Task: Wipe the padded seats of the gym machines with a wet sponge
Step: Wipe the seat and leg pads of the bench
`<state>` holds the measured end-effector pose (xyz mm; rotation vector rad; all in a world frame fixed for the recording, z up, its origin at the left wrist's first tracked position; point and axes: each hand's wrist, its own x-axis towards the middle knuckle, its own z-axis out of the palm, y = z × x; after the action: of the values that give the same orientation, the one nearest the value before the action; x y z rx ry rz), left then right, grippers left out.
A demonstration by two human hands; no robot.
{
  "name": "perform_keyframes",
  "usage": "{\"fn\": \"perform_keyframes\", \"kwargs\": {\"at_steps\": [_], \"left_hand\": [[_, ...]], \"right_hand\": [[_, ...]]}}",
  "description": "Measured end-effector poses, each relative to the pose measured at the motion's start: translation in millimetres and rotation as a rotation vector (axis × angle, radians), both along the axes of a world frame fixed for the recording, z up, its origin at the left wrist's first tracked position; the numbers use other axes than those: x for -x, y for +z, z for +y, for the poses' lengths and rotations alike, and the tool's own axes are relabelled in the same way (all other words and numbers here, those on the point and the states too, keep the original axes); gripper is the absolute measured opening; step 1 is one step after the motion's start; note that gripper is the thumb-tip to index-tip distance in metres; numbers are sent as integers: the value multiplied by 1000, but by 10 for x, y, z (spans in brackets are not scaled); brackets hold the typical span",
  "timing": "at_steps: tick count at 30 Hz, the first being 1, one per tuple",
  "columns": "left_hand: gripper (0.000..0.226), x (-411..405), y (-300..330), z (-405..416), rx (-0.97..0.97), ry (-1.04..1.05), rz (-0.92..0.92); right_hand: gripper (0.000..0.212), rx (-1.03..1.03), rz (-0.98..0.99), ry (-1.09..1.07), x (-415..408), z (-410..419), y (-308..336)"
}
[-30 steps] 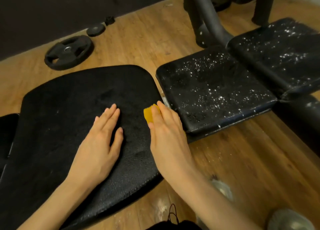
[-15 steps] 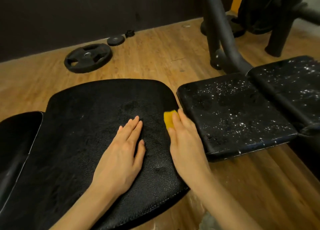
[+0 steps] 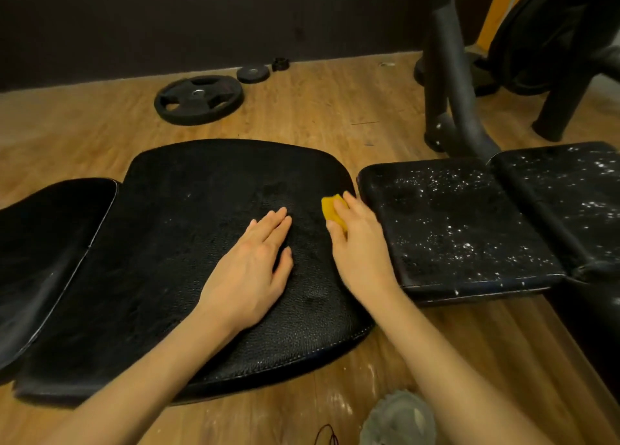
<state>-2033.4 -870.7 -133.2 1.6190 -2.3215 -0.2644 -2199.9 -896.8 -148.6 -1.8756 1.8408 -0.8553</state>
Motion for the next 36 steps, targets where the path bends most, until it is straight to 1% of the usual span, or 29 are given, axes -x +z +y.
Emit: {"fn": "perform_keyframes", "kwargs": {"at_steps": [2, 4, 6, 8, 9, 10, 11, 12, 14, 15, 17, 19, 20, 24, 27, 30, 33, 36], "left_hand": [[54, 6, 5, 0, -11, -1, -3], [54, 1, 8, -5, -18, 5, -7], [55, 13, 5, -16, -13, 7, -44], [55, 67, 12, -9, -12, 9, -78], [55, 116, 25, 3, -21, 10, -68], [56, 181, 46, 25, -32, 6, -42], [56, 256, 60, 45, -39, -5, -14], [57, 334, 59, 62, -39, -19, 7], [57, 454, 16, 82, -38, -36, 33], [57, 485, -14, 94, -38, -38, 38], [57, 497, -77, 124, -38, -36, 17], [57, 493, -116, 148, -22, -32, -6], [57, 497, -121, 151, -16, -31, -11], [57, 524, -112, 147, -12, -18, -9], [58, 521, -123, 149, -25, -11, -11], [58, 519, -121, 146, -18, -10, -5], [58, 515, -122, 145, -26, -8, -3], [58, 512, -122, 147, -29, -15, -1]], "right_hand": [[45, -16, -58, 22, 43, 559, 6], [44, -52, -122, 62, 115, 887, 67], [42, -58, -218, 77, 206, 946, 95], [40, -118, -401, 55, 358, 851, 186], [39, -141, -493, 39, 441, 782, 273], [39, -140, -539, 26, 526, 708, 360], [37, -97, -514, 18, 605, 626, 452], [34, -15, -412, 18, 686, 540, 520], [27, 140, -87, 100, 803, 403, 595], [25, 161, 79, 197, 850, 361, 583], [21, 101, 364, 444, 957, 351, 486], [21, 79, 555, 623, 1055, 412, 373], [21, 97, 603, 678, 1105, 429, 336], [27, 96, 677, 776, 1070, 243, 323], [28, 99, 615, 719, 924, 57, 289], [28, 130, 555, 716, 987, 232, 182], [29, 108, 578, 813, 1134, 366, 186], [35, 75, 642, 783, 1027, 35, 242]]}}
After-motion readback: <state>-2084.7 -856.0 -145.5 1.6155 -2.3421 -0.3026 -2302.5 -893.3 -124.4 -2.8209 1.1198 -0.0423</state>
